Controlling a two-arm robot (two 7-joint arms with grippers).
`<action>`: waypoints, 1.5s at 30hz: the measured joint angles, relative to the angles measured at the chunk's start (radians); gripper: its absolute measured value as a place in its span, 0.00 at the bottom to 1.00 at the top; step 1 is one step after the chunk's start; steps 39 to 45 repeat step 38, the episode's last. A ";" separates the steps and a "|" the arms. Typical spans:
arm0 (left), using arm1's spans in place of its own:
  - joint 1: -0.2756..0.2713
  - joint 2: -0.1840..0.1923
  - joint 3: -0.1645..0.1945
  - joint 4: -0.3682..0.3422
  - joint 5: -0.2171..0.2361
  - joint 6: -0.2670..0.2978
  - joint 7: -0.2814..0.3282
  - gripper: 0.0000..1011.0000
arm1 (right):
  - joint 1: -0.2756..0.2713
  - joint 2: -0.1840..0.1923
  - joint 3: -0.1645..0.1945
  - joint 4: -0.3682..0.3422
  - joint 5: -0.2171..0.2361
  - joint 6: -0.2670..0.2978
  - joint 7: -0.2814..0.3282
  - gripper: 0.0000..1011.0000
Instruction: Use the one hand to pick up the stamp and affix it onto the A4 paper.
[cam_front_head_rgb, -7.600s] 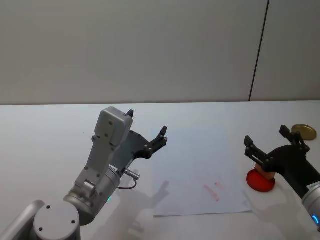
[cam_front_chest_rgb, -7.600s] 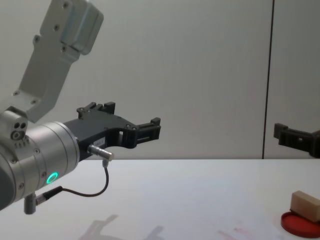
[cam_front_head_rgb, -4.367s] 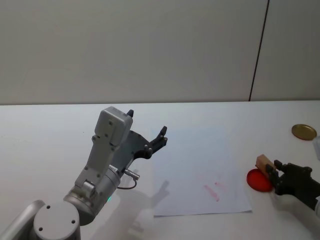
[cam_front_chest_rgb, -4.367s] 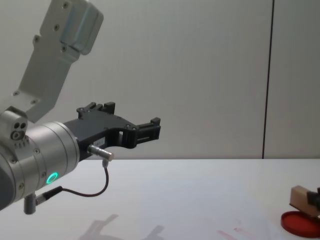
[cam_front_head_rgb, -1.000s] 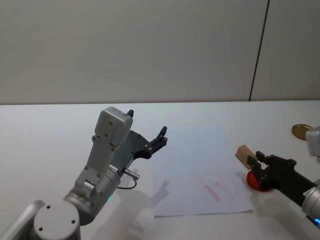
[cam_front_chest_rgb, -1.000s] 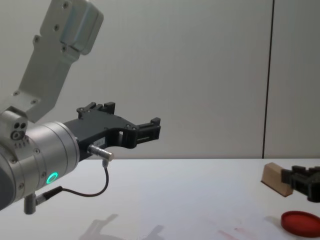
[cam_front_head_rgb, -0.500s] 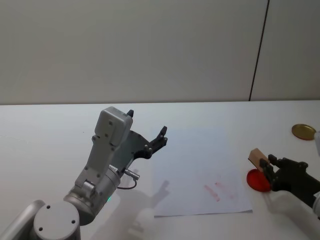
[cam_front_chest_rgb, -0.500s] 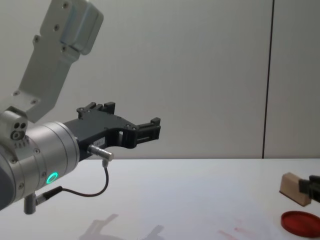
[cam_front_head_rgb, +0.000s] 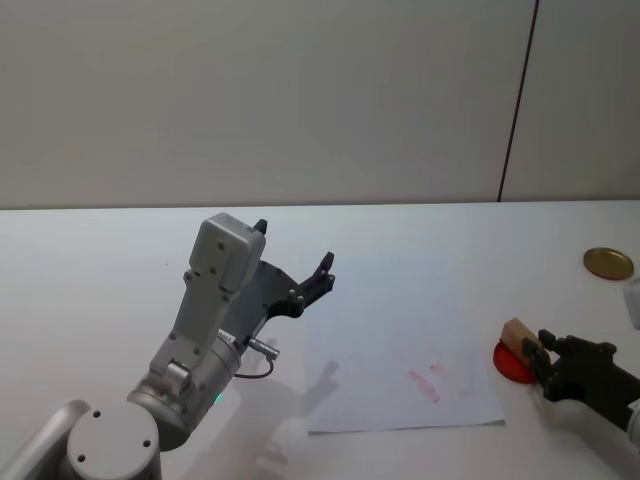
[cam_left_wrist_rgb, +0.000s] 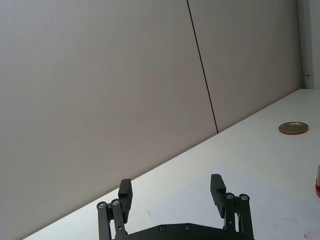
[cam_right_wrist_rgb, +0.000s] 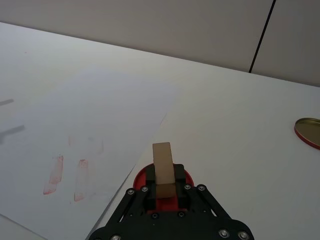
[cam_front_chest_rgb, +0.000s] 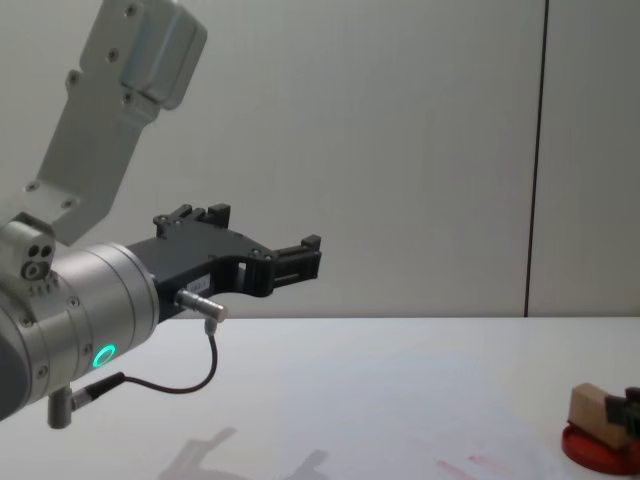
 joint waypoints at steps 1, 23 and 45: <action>0.000 0.000 0.000 0.000 0.000 0.000 0.000 0.98 | 0.000 0.000 0.000 0.001 -0.001 0.001 0.000 0.20; 0.000 0.000 0.000 0.000 0.000 0.000 0.000 0.98 | -0.001 -0.007 -0.006 0.018 -0.005 -0.016 -0.019 0.68; 0.000 0.000 0.000 0.000 0.000 0.000 0.000 0.98 | -0.002 -0.014 -0.003 -0.044 0.002 -0.088 -0.058 0.99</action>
